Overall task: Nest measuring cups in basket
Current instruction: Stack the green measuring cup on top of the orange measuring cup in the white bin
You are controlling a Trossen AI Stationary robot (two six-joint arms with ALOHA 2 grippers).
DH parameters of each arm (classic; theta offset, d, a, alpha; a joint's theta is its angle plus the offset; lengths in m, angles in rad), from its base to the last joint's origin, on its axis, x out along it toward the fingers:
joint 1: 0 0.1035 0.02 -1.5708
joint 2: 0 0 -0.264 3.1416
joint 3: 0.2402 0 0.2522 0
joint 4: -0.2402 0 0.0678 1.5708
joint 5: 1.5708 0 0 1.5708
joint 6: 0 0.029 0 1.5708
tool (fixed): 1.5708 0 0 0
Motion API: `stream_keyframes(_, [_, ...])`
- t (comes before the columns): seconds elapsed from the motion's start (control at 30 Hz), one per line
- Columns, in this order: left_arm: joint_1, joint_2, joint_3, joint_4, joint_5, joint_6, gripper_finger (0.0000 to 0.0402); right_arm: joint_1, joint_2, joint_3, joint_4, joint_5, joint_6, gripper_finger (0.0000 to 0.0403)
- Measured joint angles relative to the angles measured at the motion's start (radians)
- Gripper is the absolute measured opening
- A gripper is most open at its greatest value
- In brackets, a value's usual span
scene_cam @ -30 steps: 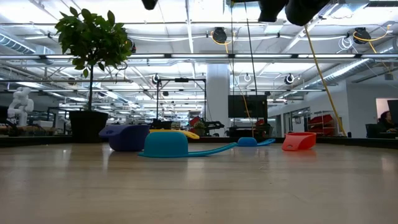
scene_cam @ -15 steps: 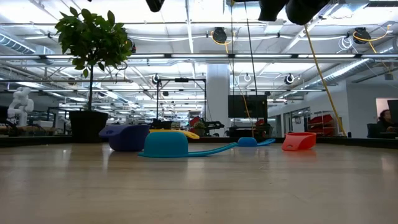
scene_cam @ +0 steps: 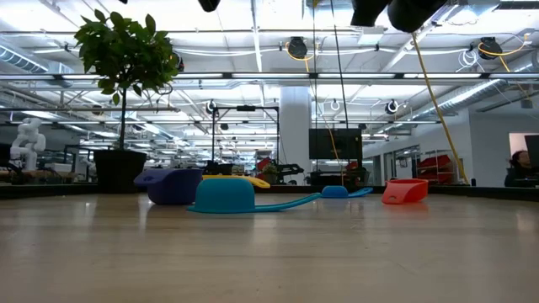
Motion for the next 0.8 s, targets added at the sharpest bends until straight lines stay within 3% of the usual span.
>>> stream_keyframes(0.4, [0.000,-0.065,0.002,-0.063,-0.051,-0.090,0.0004,0.011,0.000,0.000,-0.013,0.080,0.027,0.0178])
stream_keyframes(0.63, [-0.007,-0.230,0.001,-0.378,-0.103,-0.089,0.0002,0.028,0.001,0.000,-0.052,0.112,0.011,0.0199])
stream_keyframes(0.8, [-0.066,-0.396,0.000,-0.630,-0.230,-0.130,0.0001,0.035,0.000,0.000,-0.151,0.119,-0.035,0.0200])
